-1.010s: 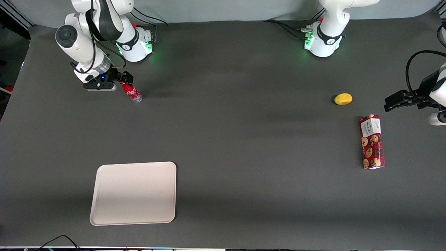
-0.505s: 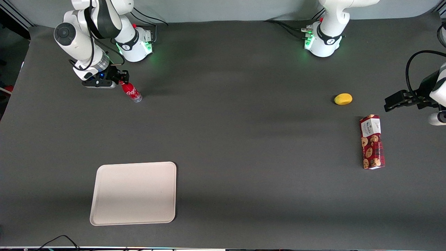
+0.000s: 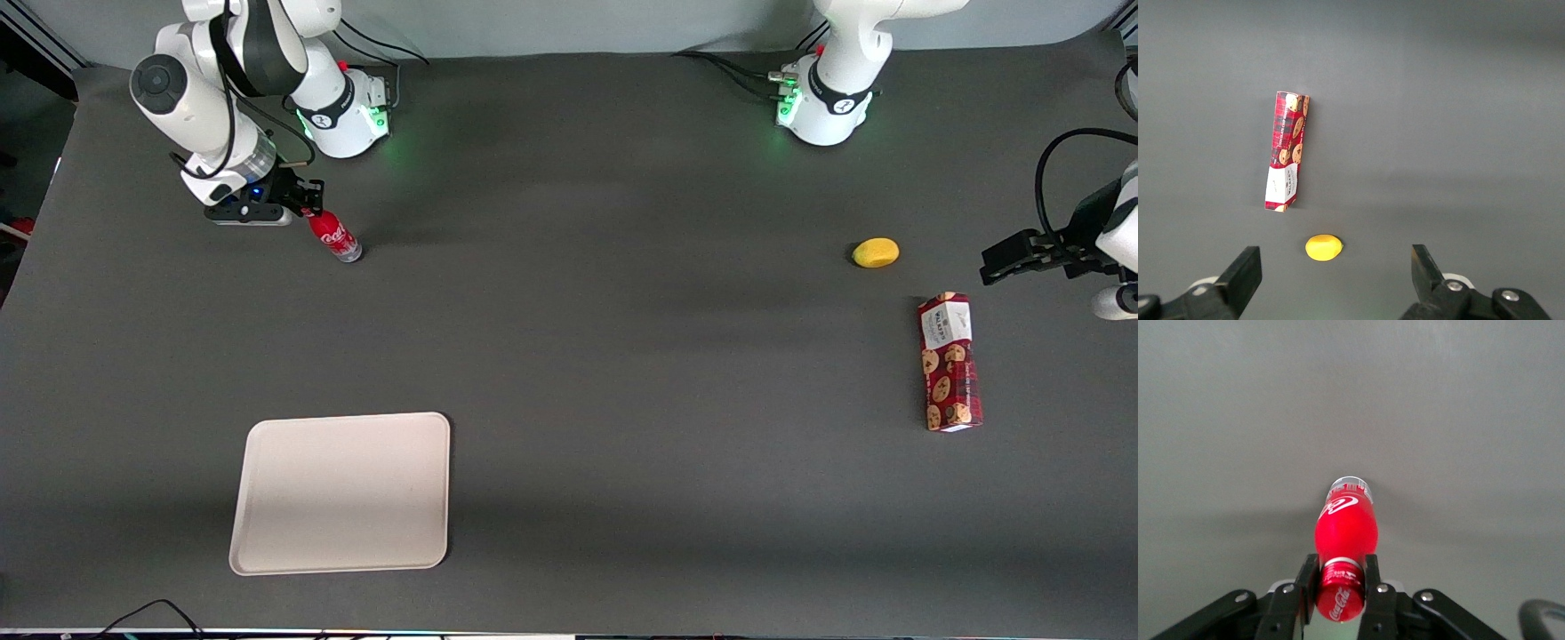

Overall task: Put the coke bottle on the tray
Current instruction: 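Lift the bottle and carry it with the right gripper over the white tray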

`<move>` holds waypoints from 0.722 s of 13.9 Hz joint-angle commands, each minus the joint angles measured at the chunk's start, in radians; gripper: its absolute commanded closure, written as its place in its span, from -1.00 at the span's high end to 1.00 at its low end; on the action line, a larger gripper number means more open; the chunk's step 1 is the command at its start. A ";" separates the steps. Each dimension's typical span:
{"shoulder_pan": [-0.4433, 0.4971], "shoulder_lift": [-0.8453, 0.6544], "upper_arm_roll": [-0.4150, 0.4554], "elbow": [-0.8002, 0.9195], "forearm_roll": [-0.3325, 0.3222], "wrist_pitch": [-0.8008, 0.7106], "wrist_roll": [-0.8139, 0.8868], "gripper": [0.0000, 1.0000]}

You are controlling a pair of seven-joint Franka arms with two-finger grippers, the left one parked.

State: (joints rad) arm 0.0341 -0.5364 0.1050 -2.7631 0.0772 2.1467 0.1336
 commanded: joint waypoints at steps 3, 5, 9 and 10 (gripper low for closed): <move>0.004 0.151 0.012 0.361 0.015 -0.222 -0.019 -1.00; 0.004 0.240 0.012 0.561 0.012 -0.353 -0.020 -1.00; 0.003 0.441 0.009 0.969 0.000 -0.603 -0.057 -1.00; 0.003 0.484 0.007 1.047 -0.014 -0.634 -0.075 -1.00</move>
State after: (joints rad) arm 0.0386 -0.2008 0.1162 -1.9448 0.0752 1.6195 0.1060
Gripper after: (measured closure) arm 0.687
